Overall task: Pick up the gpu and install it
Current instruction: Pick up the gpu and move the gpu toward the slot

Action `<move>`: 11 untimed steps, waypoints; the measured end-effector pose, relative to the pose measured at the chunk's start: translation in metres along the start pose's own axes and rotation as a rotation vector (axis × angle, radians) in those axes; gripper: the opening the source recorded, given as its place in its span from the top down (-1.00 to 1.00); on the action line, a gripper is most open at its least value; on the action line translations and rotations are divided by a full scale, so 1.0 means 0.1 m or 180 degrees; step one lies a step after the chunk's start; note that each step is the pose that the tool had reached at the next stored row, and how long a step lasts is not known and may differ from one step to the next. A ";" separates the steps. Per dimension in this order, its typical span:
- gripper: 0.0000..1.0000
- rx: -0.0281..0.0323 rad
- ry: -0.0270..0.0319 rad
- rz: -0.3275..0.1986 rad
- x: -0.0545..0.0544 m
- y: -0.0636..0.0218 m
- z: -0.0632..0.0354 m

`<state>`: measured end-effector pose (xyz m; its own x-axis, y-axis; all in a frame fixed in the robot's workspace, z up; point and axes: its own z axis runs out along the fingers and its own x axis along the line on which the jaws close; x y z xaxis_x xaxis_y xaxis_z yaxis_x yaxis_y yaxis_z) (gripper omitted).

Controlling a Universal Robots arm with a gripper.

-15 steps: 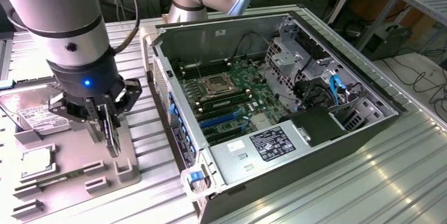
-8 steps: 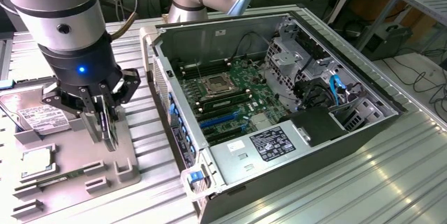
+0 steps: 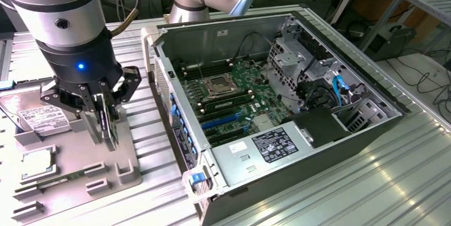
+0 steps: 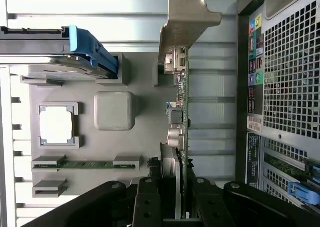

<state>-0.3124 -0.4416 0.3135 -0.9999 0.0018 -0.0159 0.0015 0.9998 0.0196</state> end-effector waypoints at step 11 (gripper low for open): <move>0.44 0.0000 0.0000 0.0000 -0.01 0.004 -0.213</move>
<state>-0.3121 -0.4416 0.3348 -0.9999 0.0018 -0.0159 0.0015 0.9998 0.0195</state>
